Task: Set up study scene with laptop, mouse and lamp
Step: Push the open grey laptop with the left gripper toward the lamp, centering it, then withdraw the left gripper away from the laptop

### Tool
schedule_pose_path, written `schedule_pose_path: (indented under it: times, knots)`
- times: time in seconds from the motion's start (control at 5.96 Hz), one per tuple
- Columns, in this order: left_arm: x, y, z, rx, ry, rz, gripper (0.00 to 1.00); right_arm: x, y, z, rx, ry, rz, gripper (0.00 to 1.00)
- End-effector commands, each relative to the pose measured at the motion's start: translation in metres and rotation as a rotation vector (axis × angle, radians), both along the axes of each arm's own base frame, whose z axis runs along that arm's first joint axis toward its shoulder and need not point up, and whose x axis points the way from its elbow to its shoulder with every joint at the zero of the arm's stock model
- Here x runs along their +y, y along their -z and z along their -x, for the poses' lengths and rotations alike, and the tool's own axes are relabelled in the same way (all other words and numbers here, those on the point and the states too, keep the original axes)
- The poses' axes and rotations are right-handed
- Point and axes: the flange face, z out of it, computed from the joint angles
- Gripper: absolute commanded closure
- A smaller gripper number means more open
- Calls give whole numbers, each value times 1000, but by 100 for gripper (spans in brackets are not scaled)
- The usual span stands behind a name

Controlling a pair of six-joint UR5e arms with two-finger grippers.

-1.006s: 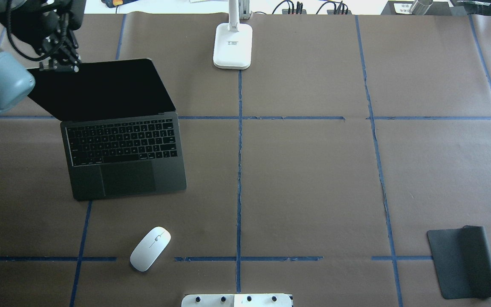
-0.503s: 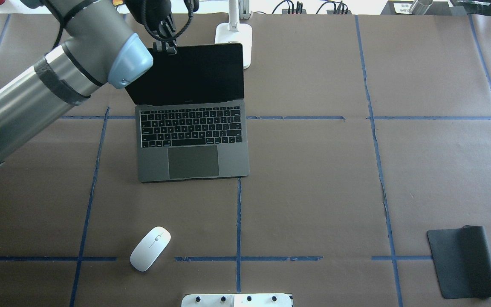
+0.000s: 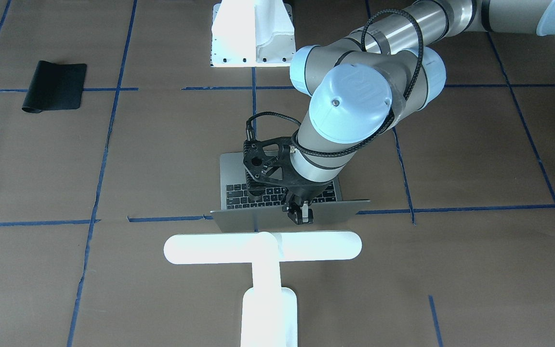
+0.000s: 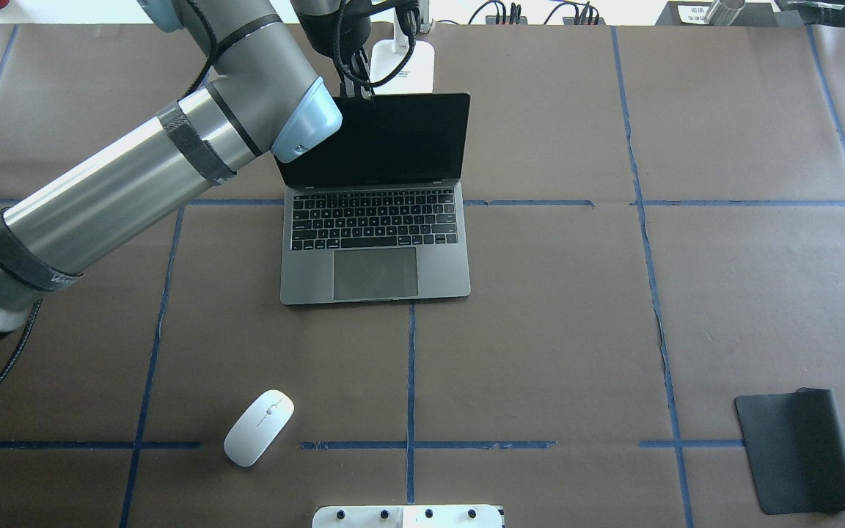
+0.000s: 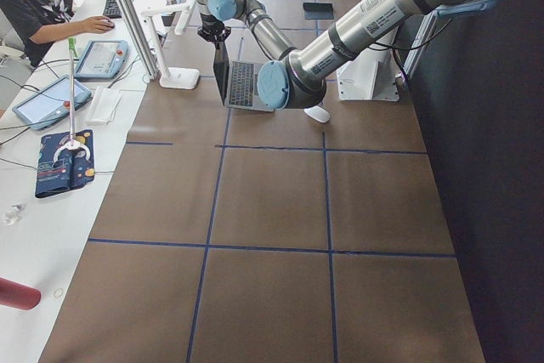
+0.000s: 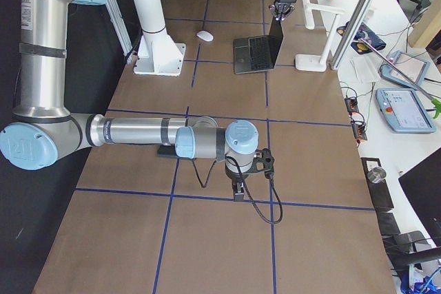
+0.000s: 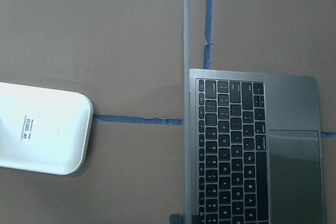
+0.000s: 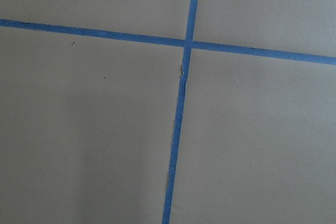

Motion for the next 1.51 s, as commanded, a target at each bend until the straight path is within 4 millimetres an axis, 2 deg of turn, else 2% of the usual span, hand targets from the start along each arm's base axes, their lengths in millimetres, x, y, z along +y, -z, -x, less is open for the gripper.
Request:
schedule_pose_path:
  times: [0.0,0.17,0.34,0.5,0.67,0.84,1.01,1.17,1.34]
  knots:
    - [3,-1,5,8,8,-11,0,0,0,0,-3,-1,1,0]
    - [11,0,34,24,33,-51,0,0,0,0,-3,0,0,0]
    - [31,-19,75,49,56,-73,0,0,0,0,-3,1,-1,0]
    - [59,-72,134,52,93,-73,1,-1,1,0,-3,0,-12,0]
    - [74,-122,186,51,115,-7,1,-1,2,0,-3,-1,-30,0]
    - [72,-151,243,53,143,140,1,-1,9,1,-18,-2,-40,0]
    - [79,-183,296,19,207,294,1,-5,23,5,-63,1,-107,0]
    - [94,-231,337,-35,275,422,1,-14,41,32,-106,55,-198,0]
    - [103,-297,403,-66,390,551,0,-15,72,59,-147,102,-270,0]
